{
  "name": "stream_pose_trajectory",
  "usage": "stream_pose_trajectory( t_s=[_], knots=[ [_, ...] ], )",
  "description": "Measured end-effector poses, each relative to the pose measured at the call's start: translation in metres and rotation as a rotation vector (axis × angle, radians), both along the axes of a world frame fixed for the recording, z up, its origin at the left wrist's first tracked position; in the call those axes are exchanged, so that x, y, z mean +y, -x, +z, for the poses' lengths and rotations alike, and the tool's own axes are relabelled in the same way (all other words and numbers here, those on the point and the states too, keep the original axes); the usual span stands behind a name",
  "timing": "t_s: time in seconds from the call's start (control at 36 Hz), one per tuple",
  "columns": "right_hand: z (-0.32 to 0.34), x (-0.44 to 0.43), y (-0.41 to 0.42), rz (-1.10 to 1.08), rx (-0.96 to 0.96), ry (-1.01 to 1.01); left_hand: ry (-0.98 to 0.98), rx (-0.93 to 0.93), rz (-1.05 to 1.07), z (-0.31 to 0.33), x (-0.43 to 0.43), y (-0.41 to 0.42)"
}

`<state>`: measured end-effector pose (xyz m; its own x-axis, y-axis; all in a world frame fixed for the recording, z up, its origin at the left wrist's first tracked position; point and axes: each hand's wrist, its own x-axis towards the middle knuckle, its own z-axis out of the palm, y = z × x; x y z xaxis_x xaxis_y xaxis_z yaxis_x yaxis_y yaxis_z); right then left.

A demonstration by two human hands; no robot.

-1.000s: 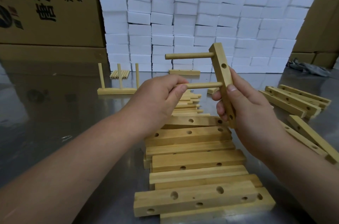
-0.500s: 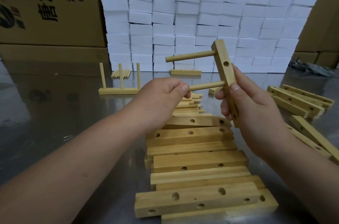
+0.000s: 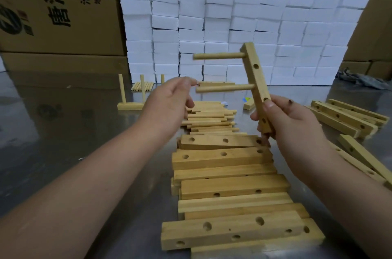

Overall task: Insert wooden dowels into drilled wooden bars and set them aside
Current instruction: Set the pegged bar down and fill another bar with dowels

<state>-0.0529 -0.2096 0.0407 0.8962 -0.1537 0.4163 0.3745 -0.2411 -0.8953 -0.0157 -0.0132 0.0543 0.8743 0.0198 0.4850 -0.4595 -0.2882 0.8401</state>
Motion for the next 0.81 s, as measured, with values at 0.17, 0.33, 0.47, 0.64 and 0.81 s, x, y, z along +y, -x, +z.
stream_pose_trajectory(
  t_s=[0.17,0.33,0.47,0.64,0.81],
  knots=[
    [-0.002,-0.006,-0.008,-0.087,0.069,-0.141,-0.33,0.267,0.017,-0.025,0.015,-0.023],
    [-0.003,-0.006,-0.008,-0.023,0.154,-0.23,-0.395,0.402,-0.065,-0.04,0.019,-0.031],
    [-0.001,-0.005,-0.009,0.0,0.139,-0.27,-0.389,0.381,-0.063,-0.045,0.021,-0.038],
    [-0.002,-0.003,-0.01,0.008,0.13,-0.265,-0.317,0.372,-0.021,-0.046,0.021,-0.041],
    [-0.003,-0.003,-0.009,0.021,0.11,-0.268,-0.388,0.409,-0.031,-0.042,0.013,-0.039]
  ],
)
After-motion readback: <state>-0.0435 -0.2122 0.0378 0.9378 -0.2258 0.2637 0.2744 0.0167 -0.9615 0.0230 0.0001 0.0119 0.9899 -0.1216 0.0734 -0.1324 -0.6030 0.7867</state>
